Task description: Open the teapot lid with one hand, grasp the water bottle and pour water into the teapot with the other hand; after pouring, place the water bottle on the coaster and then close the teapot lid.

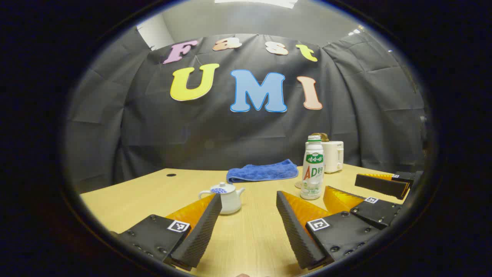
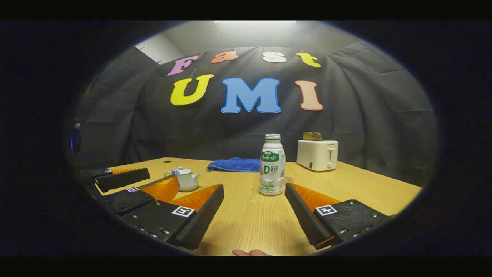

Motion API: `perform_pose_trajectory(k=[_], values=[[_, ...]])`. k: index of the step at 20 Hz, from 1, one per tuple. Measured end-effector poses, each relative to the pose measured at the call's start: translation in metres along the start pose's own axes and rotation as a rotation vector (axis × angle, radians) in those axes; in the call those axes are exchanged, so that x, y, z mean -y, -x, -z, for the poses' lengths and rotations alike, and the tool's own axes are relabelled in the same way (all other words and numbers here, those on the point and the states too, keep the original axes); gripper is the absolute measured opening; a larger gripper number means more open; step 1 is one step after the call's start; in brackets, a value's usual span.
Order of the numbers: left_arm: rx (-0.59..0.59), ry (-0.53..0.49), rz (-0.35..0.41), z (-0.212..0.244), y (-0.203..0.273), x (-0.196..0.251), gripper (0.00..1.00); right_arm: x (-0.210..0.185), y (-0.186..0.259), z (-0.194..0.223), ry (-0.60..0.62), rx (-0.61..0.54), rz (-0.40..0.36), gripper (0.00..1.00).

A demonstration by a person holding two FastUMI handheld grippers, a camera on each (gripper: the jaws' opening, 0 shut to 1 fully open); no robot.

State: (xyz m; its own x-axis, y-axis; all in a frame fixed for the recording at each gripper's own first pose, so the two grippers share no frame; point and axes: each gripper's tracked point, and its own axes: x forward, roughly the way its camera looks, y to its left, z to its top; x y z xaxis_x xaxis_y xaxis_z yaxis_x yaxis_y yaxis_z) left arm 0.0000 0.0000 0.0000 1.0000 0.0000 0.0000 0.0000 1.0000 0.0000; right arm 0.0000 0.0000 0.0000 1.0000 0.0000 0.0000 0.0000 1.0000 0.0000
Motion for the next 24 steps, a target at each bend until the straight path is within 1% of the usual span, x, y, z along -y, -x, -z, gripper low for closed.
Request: perform_pose_trajectory(k=[1, 3, 6, 8, 10, 12, 14, 16, 19, 24], values=[[-0.001, 0.000, -0.012, 0.000, 0.000, -0.003, 1.00, 0.001, 0.000, 0.000, 0.001, -0.002, 0.010, 0.98], [-0.002, 0.000, -0.016, -0.001, -0.001, -0.004, 1.00, -0.001, -0.004, 0.000, 0.001, -0.003, 0.001, 0.98], [-0.003, 0.001, -0.003, 0.001, -0.004, -0.002, 1.00, -0.001, -0.011, -0.001, 0.001, -0.004, -0.010, 0.98], [-0.002, 0.001, -0.010, 0.000, -0.006, -0.004, 1.00, 0.000, -0.013, -0.002, 0.001, -0.001, -0.006, 0.98], [-0.001, 0.000, -0.016, 0.000, -0.008, -0.006, 1.00, -0.004, -0.016, -0.001, 0.003, -0.003, -0.024, 0.98], [0.002, -0.019, -0.003, -0.001, -0.012, -0.005, 1.00, -0.003, -0.020, 0.000, 0.014, -0.014, -0.030, 0.98], [0.022, -0.031, 0.008, -0.013, -0.020, -0.011, 1.00, -0.003, -0.025, -0.001, 0.031, -0.030, -0.045, 0.98], [0.032, -0.004, 0.030, -0.023, -0.035, -0.015, 1.00, -0.001, -0.032, -0.003, 0.019, -0.039, -0.054, 0.98], [0.009, 0.001, 0.007, -0.023, -0.059, -0.034, 1.00, 0.004, -0.043, -0.010, 0.003, -0.043, -0.052, 0.98], [-0.032, 0.019, -0.008, -0.009, -0.090, -0.045, 1.00, 0.012, -0.062, -0.017, -0.003, -0.047, -0.043, 0.98]])
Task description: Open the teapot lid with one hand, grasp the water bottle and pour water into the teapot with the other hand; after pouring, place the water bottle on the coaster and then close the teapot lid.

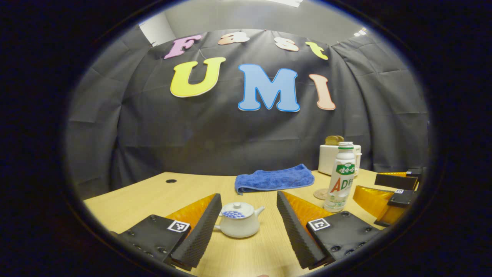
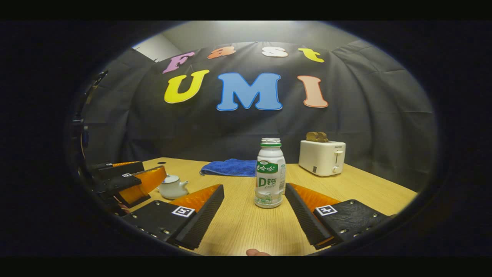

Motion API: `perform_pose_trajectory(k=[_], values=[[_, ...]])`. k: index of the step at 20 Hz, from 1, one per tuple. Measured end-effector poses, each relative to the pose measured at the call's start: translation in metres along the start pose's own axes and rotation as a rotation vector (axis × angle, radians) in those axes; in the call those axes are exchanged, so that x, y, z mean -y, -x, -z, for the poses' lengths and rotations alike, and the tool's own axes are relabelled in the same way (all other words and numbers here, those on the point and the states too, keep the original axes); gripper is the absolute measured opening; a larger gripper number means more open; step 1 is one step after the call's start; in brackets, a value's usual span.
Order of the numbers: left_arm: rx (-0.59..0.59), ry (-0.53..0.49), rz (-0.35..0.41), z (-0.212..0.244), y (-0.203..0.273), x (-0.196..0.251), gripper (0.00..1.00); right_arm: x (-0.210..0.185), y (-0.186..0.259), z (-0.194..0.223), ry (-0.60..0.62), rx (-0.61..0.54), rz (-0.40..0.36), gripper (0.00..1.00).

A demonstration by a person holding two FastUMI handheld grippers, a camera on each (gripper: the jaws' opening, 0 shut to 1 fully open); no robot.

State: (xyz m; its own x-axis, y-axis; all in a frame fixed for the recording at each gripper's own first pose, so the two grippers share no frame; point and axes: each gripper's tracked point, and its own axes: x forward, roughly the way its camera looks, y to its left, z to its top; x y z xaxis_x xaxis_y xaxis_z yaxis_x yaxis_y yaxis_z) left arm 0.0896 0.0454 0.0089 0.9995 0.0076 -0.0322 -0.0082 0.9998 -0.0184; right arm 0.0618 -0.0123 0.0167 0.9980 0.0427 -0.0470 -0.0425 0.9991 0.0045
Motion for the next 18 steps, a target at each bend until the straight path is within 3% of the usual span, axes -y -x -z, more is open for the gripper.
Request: perform_pose_trajectory(k=[4, 5, 11, 12, 17, 18], values=[[-0.020, 0.012, -0.012, 0.006, -0.020, -0.008, 0.96, 0.006, -0.006, -0.006, -0.005, 0.010, 0.011, 0.98], [-0.020, -0.002, -0.016, 0.006, -0.027, -0.011, 1.00, 0.006, -0.007, -0.005, -0.005, 0.009, 0.012, 0.98], [-0.075, -0.002, -0.025, 0.024, -0.063, -0.025, 0.96, 0.009, -0.010, 0.001, -0.016, -0.009, 0.014, 0.98], [-0.082, 0.000, -0.021, 0.027, -0.066, -0.025, 1.00, 0.011, -0.010, 0.001, -0.018, -0.009, 0.018, 0.98], [-0.081, -0.025, -0.033, 0.026, -0.078, -0.030, 0.90, 0.013, -0.010, 0.002, -0.026, -0.006, 0.024, 0.98], [-0.081, -0.020, -0.035, 0.026, -0.078, -0.031, 0.80, 0.013, -0.010, 0.002, -0.024, -0.009, 0.022, 0.98]])
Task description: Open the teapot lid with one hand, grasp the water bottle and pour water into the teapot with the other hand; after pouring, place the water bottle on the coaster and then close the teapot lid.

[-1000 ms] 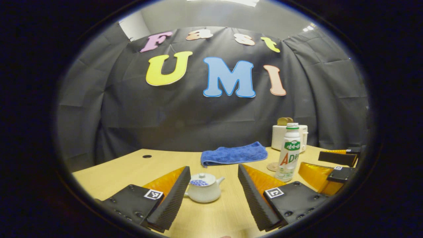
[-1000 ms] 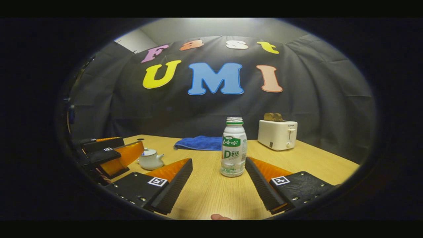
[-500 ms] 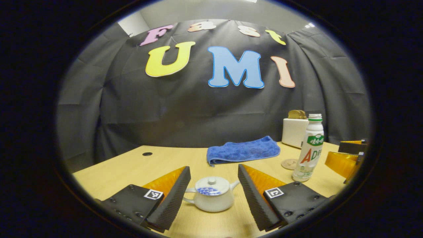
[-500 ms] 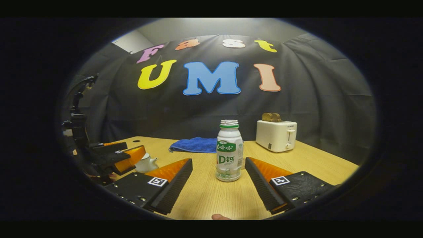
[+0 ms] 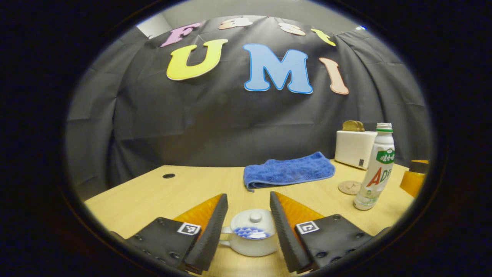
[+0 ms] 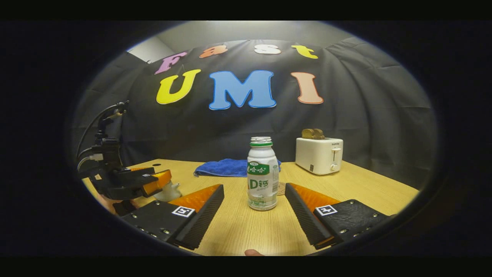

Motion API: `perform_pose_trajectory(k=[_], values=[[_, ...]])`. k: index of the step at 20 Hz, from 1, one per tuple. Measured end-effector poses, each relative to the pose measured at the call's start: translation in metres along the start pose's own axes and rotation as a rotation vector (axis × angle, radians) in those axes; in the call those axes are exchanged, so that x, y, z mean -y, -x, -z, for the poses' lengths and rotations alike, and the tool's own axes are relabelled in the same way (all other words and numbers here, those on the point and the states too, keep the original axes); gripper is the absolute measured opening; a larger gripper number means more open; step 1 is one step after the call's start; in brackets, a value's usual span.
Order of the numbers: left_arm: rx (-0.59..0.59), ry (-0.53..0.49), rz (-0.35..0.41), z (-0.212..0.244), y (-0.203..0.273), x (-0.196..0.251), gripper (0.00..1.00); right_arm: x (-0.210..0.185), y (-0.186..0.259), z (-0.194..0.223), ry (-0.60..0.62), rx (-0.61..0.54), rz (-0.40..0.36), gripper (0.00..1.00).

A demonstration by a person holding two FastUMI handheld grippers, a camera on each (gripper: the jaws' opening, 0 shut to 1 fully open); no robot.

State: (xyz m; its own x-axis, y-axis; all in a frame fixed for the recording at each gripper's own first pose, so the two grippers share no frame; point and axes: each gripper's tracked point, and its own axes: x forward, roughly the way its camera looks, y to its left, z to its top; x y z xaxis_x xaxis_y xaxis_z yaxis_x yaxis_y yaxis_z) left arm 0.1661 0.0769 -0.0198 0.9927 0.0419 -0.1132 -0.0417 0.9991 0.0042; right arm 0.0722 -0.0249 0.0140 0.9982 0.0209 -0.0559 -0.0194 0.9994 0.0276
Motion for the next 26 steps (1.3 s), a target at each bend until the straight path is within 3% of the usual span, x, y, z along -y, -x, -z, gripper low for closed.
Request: perform_pose_trajectory(k=[5, 7, 8, 16, 21, 22, 26], values=[[-0.004, -0.031, 0.062, -0.001, -0.009, 0.014, 0.21, -0.001, -0.001, 0.002, 0.003, -0.002, -0.004, 0.98], [-0.005, -0.019, 0.076, 0.000, -0.009, 0.013, 0.22, 0.000, -0.002, 0.001, 0.006, 0.003, -0.007, 0.98], [-0.008, -0.010, 0.086, -0.001, -0.008, 0.013, 0.15, 0.001, -0.002, 0.001, 0.010, 0.006, -0.006, 0.98], [0.140, -0.029, 0.089, -0.064, 0.051, 0.010, 0.17, 0.017, -0.024, -0.002, 0.026, 0.010, 0.010, 0.98], [0.137, 0.017, 0.088, -0.064, 0.107, -0.008, 0.17, 0.017, -0.044, -0.007, 0.045, 0.042, 0.002, 0.98], [0.133, 0.016, 0.085, -0.061, 0.114, -0.011, 0.10, 0.017, -0.049, -0.007, 0.056, 0.043, 0.004, 0.98], [0.108, 0.020, 0.069, -0.049, 0.125, -0.015, 0.13, 0.024, -0.070, -0.003, 0.081, 0.030, 0.012, 0.98]])
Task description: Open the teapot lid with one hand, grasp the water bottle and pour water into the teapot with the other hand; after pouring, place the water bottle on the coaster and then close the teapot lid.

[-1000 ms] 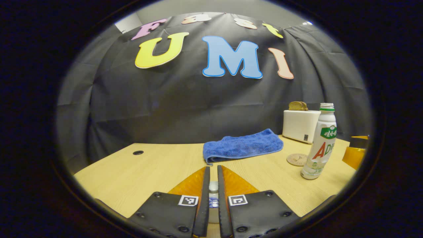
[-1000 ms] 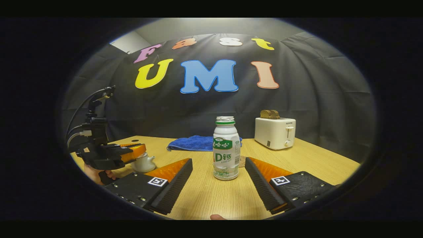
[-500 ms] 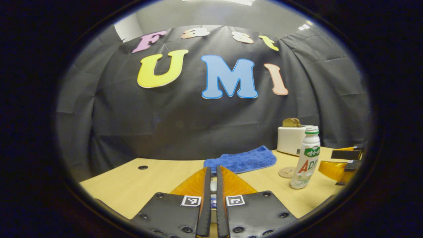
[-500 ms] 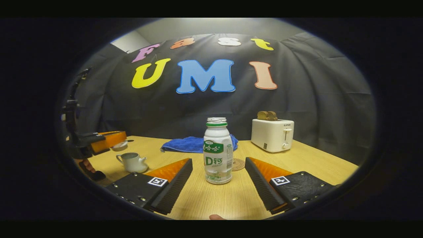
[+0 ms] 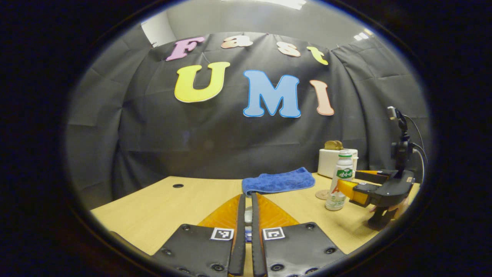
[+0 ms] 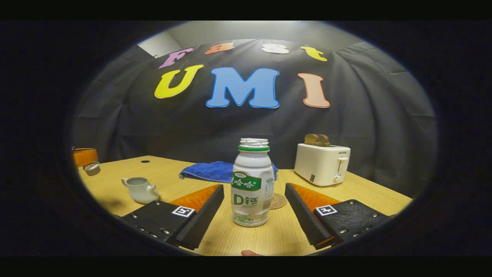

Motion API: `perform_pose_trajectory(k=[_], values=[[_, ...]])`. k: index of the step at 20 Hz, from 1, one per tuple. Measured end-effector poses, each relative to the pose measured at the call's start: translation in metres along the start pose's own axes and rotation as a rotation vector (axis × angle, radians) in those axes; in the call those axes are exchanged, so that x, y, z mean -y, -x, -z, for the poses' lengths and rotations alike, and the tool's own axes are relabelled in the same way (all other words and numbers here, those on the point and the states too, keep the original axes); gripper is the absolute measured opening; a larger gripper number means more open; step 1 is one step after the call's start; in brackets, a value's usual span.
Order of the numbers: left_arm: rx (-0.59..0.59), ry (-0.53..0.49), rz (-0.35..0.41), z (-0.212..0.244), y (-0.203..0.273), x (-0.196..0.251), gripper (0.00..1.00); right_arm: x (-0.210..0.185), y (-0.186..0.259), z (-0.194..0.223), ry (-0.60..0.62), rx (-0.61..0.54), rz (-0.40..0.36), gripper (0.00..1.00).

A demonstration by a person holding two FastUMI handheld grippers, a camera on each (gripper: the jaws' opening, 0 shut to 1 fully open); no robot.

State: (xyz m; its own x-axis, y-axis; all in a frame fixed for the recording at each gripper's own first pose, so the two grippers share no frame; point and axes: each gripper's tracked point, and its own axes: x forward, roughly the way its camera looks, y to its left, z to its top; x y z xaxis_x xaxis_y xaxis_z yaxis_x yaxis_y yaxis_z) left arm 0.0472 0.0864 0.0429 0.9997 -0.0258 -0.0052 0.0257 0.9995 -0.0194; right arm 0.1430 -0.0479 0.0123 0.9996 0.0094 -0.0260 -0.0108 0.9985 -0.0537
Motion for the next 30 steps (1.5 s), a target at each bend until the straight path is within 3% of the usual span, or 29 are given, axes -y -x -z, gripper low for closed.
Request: perform_pose_trajectory(k=[1, 10, 17, 18, 23, 30], values=[[0.002, 0.002, 0.005, -0.001, 0.002, 0.003, 0.17, 0.001, -0.004, -0.001, 0.001, 0.001, 0.000, 0.98], [0.007, -0.025, 0.012, 0.000, 0.005, 0.013, 0.17, -0.001, -0.037, 0.018, -0.026, -0.055, -0.017, 0.98], [-0.009, -0.004, 0.014, 0.010, 0.013, 0.016, 0.17, 0.000, -0.045, 0.007, -0.013, -0.003, -0.011, 1.00], [-0.006, -0.001, 0.013, 0.009, 0.014, 0.015, 0.17, -0.001, -0.046, 0.009, -0.014, -0.004, -0.016, 0.75], [0.002, 0.000, 0.019, 0.004, 0.025, 0.015, 0.17, -0.005, -0.040, 0.006, 0.036, -0.008, -0.017, 0.74], [0.040, 0.054, 0.078, 0.008, 0.055, 0.021, 0.17, -0.031, -0.013, -0.017, 0.214, 0.020, -0.054, 0.74]])
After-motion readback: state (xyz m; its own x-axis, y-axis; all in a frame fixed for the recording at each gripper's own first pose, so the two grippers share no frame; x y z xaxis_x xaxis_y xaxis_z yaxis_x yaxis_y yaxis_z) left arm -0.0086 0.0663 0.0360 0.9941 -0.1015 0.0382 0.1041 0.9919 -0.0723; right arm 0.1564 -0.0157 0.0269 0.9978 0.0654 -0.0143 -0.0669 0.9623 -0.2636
